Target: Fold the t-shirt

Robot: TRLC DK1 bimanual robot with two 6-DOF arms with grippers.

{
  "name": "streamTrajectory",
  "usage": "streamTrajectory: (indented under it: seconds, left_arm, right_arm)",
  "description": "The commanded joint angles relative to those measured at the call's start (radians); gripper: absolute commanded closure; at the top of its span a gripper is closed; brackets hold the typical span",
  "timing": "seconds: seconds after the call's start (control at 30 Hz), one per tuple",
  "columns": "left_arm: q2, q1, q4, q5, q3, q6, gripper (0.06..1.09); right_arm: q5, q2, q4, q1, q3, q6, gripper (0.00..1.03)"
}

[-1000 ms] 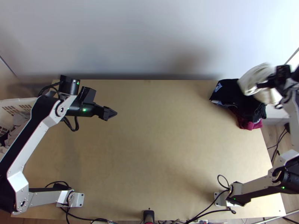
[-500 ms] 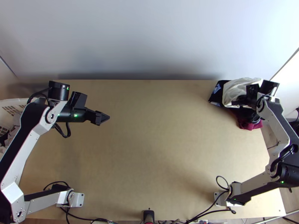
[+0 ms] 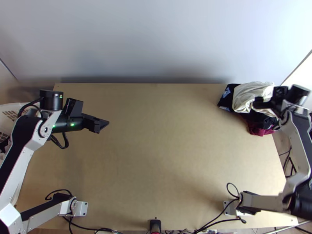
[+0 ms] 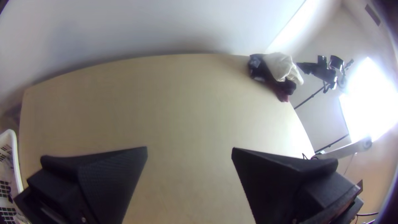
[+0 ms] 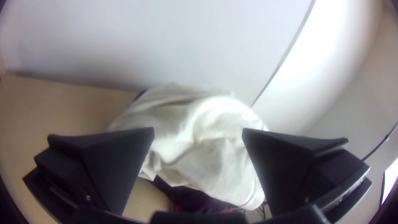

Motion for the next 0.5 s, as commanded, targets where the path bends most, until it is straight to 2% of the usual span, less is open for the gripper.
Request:
streamTrajectory:
  seconds: [0.0,0.17,0.27,0.37,0.47]
  left_arm:
    - [-0.054,0.026,0.014,-0.047,-0.007,-0.017,0.10]
    - [-0.145,0.069,0.094,-0.074,-0.053,-0.005,0.10]
    - [-0.233,0.069,0.177,-0.148,-0.128,0.036,0.10]
    - [-0.296,0.069,0.197,-0.195,-0.182,-0.016,0.10]
    - [-0.381,0.069,0.266,-0.255,-0.272,-0.037,0.10]
  right_arm:
    - [-0.006,-0.212,0.103,-0.003,-0.014,0.098,0.04]
    - [-0.006,-0.361,0.120,0.057,-0.057,0.190,0.04]
    - [-0.005,-0.478,0.143,0.164,-0.144,0.185,0.04]
    - [-0.003,-0.541,0.063,0.265,-0.201,0.130,0.04]
    - [0.015,-0.622,0.015,0.319,-0.288,0.156,0.04]
